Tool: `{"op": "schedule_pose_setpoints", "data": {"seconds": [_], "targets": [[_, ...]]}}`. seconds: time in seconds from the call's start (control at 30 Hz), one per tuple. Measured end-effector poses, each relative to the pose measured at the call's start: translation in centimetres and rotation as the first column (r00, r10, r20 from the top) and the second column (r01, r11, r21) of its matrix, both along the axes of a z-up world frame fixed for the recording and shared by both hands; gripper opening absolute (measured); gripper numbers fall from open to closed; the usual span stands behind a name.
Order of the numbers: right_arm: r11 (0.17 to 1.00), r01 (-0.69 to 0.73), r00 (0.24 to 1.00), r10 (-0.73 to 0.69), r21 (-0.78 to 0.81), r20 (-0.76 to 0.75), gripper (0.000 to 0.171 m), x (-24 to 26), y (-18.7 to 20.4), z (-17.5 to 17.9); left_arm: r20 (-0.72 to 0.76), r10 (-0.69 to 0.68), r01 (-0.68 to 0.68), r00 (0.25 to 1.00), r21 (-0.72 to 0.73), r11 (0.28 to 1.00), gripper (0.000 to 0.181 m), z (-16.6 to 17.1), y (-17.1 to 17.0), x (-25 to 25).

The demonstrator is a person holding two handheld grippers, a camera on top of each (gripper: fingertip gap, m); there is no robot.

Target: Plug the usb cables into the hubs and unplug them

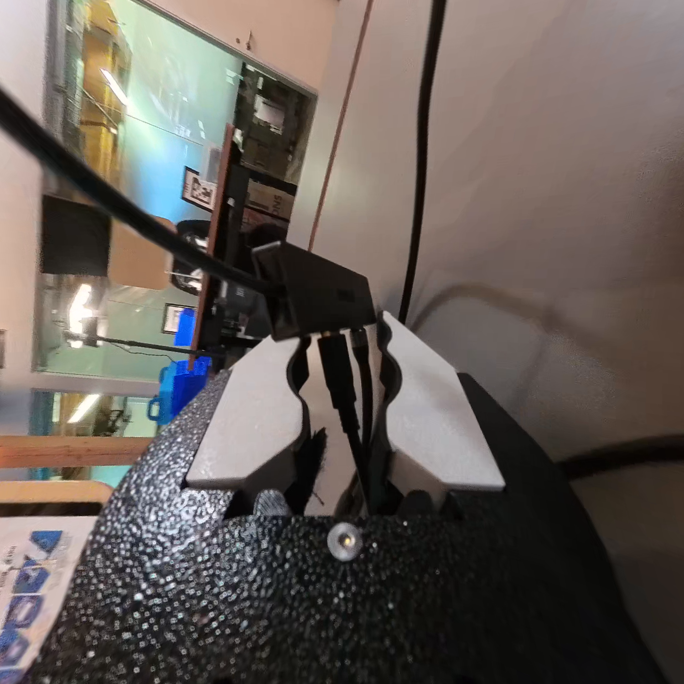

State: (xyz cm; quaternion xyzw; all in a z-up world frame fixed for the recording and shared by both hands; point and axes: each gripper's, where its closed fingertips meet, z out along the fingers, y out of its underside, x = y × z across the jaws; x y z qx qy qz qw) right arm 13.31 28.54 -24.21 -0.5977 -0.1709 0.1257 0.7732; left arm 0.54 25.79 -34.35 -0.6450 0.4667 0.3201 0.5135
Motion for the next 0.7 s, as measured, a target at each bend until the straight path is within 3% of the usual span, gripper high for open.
{"op": "schedule_pose_setpoints", "data": {"seconds": [0.07, 0.13, 0.23, 0.3, 0.4, 0.47, 0.53, 0.57, 0.63, 0.7], "targets": [[1.000, -0.004, 0.999, 0.006, -0.027, 0.053, 0.023, 0.0, -0.3, -0.2, 0.045, 0.004, -0.002, 0.999, -0.037, 0.999, 0.016, 0.0, -0.5, -0.4], [0.996, -0.028, 0.995, 0.036, -0.079, 0.097, 0.025, -0.4, -0.6, -0.4, 0.092, -0.016, 0.018, 0.996, -0.018, 1.000, 0.012, 0.8, -0.7, -0.5], [0.986, -0.082, 0.995, 0.089, -0.148, 0.044, 0.026, -0.7, -0.8, 0.1, 0.071, -0.014, 0.000, 0.997, 0.188, 0.982, 0.008, 4.6, -1.1, -1.6], [0.947, -0.210, 0.978, 0.200, -0.242, -0.066, 0.029, -1.7, -1.2, 0.0, -0.023, -0.039, 0.044, 0.999, 0.286, 0.957, 0.010, 5.8, -1.8, -1.4], [0.771, -0.498, 0.866, 0.419, -0.396, -0.273, 0.039, -4.5, -2.9, -0.7, -0.195, -0.066, 0.133, 0.979, 0.358, 0.924, 0.008, 6.2, -2.9, -0.1], [0.509, -0.761, 0.648, 0.568, -0.402, -0.507, 0.044, -7.0, -5.7, -0.2, -0.300, -0.156, 0.266, 0.941, 0.372, 0.889, 0.008, 5.9, -3.9, 2.2], [0.222, -0.911, 0.411, 0.530, -0.346, -0.742, 0.059, -8.3, -7.7, 0.2, -0.367, -0.160, 0.311, 0.916, 0.401, 0.861, 0.008, 6.2, -4.5, 3.5], [0.155, -0.941, 0.339, 0.473, -0.302, -0.813, 0.055, -8.5, -7.7, 0.3, -0.378, -0.167, 0.321, 0.911, 0.392, 0.862, 0.008, 6.1, -4.6, 3.8], [0.179, -0.948, 0.312, 0.371, -0.262, -0.875, 0.051, -7.9, -6.6, 0.1, -0.377, -0.168, 0.322, 0.911, 0.394, 0.861, 0.008, 6.0, -4.5, 3.9], [0.239, -0.919, 0.385, 0.379, -0.313, -0.842, 0.051, -7.5, -6.0, -0.4, -0.339, -0.160, 0.300, 0.927, 0.414, 0.860, 0.008, 6.5, -4.3, 3.6]]}}
